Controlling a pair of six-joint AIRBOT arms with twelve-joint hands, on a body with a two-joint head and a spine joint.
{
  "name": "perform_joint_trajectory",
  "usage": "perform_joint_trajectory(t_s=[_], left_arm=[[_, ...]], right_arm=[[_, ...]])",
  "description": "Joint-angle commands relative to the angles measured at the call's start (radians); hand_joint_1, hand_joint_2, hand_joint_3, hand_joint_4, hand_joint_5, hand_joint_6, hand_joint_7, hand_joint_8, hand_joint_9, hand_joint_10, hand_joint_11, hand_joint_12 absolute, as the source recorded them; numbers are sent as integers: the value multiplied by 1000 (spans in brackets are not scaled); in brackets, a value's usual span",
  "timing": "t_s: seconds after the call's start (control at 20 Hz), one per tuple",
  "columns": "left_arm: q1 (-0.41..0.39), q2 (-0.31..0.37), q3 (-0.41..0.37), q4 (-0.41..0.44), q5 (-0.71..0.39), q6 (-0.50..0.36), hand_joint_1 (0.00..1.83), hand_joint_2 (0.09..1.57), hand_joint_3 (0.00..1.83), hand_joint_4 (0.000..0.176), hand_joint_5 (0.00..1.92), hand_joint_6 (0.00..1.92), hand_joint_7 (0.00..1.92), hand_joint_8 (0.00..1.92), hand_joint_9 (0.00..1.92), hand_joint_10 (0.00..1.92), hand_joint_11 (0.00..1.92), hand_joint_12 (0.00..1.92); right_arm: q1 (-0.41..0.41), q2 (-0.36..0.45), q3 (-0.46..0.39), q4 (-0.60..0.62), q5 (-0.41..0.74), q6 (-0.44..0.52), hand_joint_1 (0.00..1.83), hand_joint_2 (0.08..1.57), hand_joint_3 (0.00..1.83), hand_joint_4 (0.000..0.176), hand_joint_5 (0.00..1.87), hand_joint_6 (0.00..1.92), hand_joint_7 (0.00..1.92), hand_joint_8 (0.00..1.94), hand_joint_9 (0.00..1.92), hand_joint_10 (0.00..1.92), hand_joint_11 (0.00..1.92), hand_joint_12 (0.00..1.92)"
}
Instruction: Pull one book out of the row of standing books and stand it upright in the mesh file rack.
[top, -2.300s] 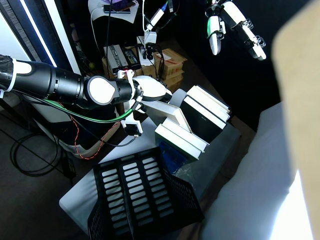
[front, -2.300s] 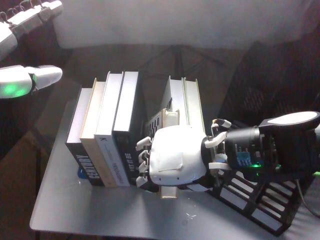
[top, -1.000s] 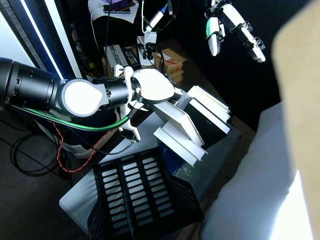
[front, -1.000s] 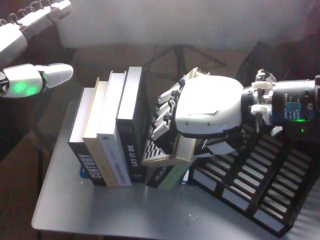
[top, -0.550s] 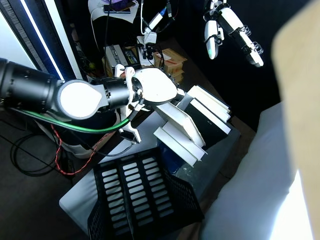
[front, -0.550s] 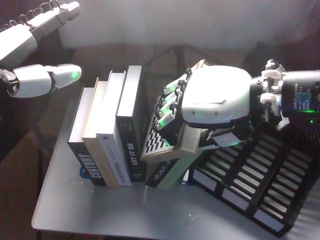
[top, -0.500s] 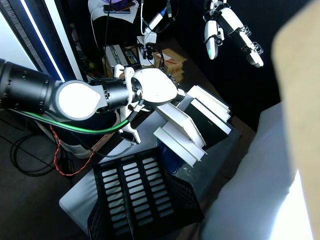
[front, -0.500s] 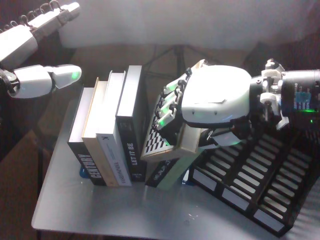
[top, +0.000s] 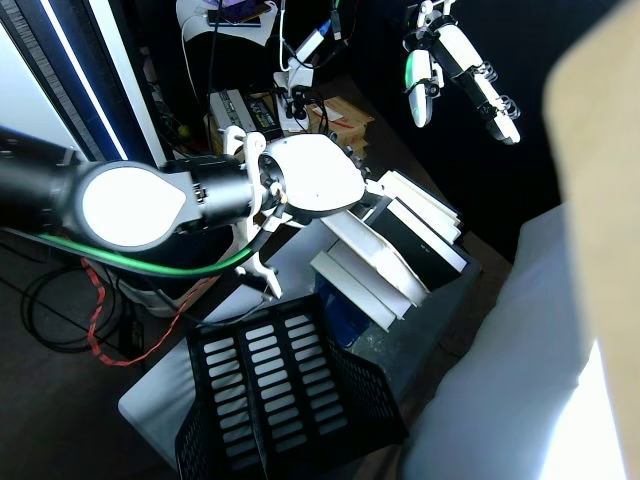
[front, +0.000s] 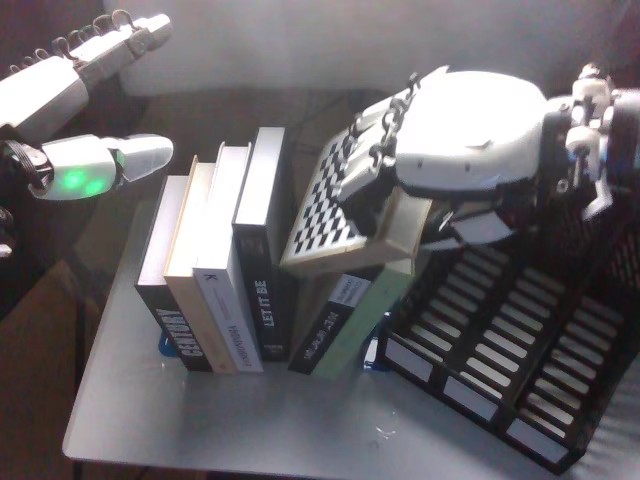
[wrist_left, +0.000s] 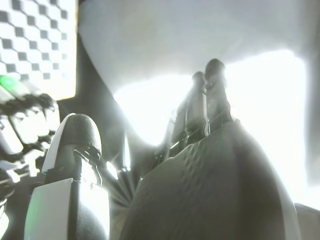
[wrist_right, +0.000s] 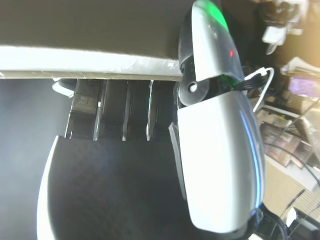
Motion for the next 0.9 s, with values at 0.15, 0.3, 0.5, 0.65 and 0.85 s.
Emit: perform_joint_trajectory(t_s=[0.15,0.3,0.5,0.65,0.85], left_arm=[[-15,-2,11,-16,-118,-3,698,1290,3,30,50,7,0,0,0,0,0,0],[-22,-11,20,-8,-110,-3,741,1287,1,30,57,7,0,0,0,0,0,0],[-22,-14,23,-7,-109,-3,763,1285,0,30,58,7,0,0,0,0,0,0],[-23,-17,25,-6,-110,-3,757,1287,0,25,61,7,0,0,0,0,0,0],[-26,-17,25,-1,-109,-3,738,1285,0,26,50,6,0,0,0,0,0,0]], right_arm=[[35,52,8,54,-21,8,1338,1226,2,0,783,1272,777,1322,629,1601,229,1919],[64,77,5,58,-20,14,1341,1218,0,0,782,1289,794,1246,671,1581,290,1918],[112,106,0,34,-18,46,1339,1218,15,0,825,1054,782,1433,628,1709,302,1921],[169,135,-8,12,-19,60,1348,1206,3,0,777,1160,786,1298,762,1588,638,1921],[228,155,-7,-8,-25,68,1220,1205,1,0,894,952,765,1580,571,1865,245,1921]])
